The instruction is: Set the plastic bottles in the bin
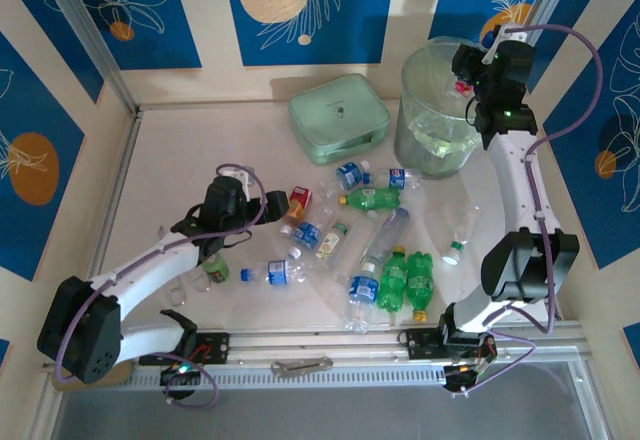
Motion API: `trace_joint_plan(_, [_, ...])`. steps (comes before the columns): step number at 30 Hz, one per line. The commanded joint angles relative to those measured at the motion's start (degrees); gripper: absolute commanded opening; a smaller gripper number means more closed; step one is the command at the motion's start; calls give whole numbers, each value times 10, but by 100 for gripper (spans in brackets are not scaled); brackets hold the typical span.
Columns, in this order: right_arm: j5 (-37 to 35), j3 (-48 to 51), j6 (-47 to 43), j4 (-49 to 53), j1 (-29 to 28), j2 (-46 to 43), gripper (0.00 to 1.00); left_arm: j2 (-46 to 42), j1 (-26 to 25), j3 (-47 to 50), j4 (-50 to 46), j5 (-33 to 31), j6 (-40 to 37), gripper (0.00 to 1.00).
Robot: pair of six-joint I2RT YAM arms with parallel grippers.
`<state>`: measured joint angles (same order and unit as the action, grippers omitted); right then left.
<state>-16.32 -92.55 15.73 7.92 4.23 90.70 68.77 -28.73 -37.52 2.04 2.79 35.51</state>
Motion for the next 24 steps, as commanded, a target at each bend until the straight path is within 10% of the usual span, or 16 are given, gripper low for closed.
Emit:
trace_joint_plan(1, [18, 11, 27, -15, 3, 21, 54, 4, 3, 3, -1, 12, -10, 99])
trace_joint_plan(18, [54, -21, 56, 31, -3, 102, 57, 11, 3, 4, 0, 13, -9, 99])
trace_joint_plan(24, [58, -33, 54, 46, -3, 102, 82, 10, 3, 4, 0, 13, -9, 99])
